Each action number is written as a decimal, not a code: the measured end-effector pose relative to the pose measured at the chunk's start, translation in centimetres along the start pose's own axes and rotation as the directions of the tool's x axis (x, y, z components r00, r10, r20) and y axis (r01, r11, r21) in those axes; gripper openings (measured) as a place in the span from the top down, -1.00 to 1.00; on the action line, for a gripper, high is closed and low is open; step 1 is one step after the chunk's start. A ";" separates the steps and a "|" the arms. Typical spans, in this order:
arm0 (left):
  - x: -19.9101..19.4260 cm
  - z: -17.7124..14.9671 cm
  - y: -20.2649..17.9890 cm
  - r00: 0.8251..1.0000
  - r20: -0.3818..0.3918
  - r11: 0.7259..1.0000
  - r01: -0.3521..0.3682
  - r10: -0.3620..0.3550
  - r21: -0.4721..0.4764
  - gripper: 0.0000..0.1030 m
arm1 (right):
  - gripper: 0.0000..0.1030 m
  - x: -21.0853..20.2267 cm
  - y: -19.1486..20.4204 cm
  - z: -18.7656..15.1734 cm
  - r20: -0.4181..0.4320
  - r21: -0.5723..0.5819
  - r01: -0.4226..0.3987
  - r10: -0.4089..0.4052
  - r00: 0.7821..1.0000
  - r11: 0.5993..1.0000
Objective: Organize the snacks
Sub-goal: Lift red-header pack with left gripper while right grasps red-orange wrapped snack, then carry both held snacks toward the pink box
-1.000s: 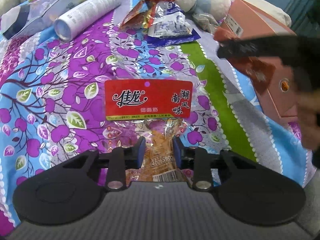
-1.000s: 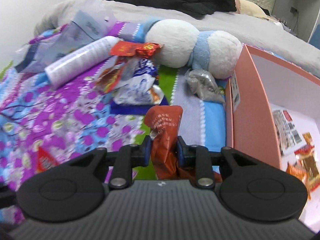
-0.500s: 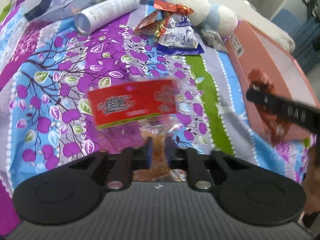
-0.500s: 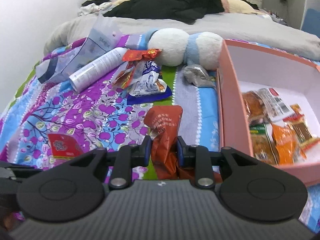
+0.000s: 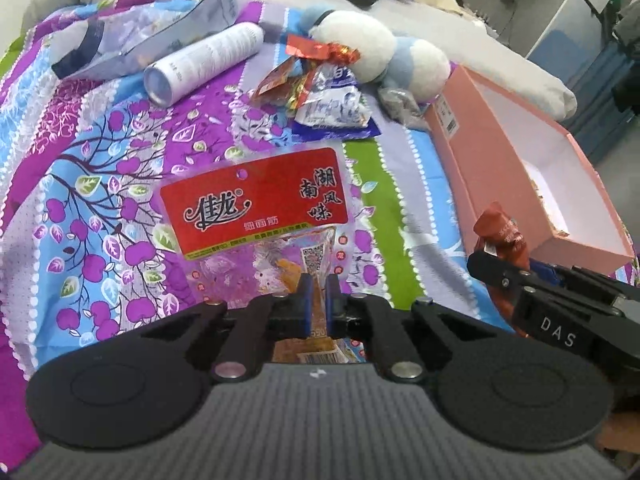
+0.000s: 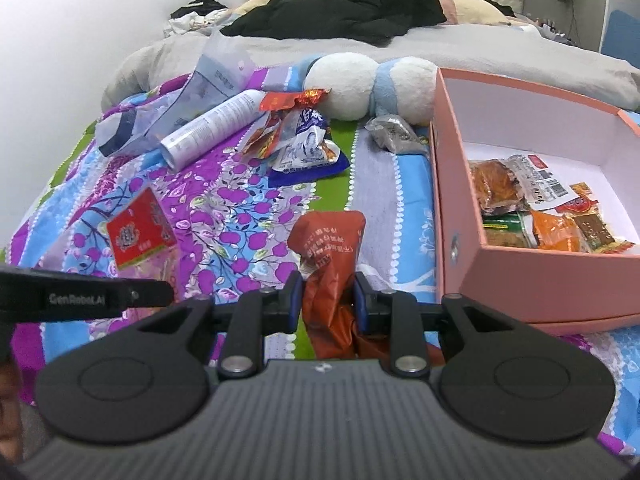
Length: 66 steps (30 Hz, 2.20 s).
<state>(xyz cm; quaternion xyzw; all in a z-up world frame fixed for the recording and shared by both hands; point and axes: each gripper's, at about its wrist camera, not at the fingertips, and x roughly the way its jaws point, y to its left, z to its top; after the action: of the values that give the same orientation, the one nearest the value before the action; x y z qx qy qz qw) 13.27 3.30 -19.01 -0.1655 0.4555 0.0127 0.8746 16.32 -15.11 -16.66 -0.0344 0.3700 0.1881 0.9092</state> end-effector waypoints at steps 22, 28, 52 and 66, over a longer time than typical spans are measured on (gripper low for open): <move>-6.0 2.4 -5.6 0.983 0.143 0.990 0.104 -0.116 0.092 0.94 | 0.42 -5.9 -3.2 1.9 0.130 0.064 0.041 -0.049 0.990 0.997; -7.6 3.5 -7.7 0.969 0.182 0.981 0.145 -0.167 0.131 0.96 | 0.43 -7.2 -4.8 2.0 0.147 0.098 0.064 -0.078 0.986 0.993; 8.2 2.2 -6.9 0.989 -0.112 0.966 0.117 -0.093 0.231 -0.69 | 0.43 -6.9 -10.8 0.6 0.094 0.216 0.132 -0.156 0.983 0.967; 16.2 1.7 -10.1 0.984 -0.172 0.916 0.020 0.054 0.400 -0.95 | 0.43 -5.4 -11.3 0.5 0.061 0.214 0.127 -0.143 0.988 0.969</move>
<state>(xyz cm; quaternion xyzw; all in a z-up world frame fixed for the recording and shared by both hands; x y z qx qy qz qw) 25.82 -7.83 -28.27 0.0203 0.5267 -0.0880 0.8452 17.22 -27.18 -13.43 0.0433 0.3495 0.0868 0.9319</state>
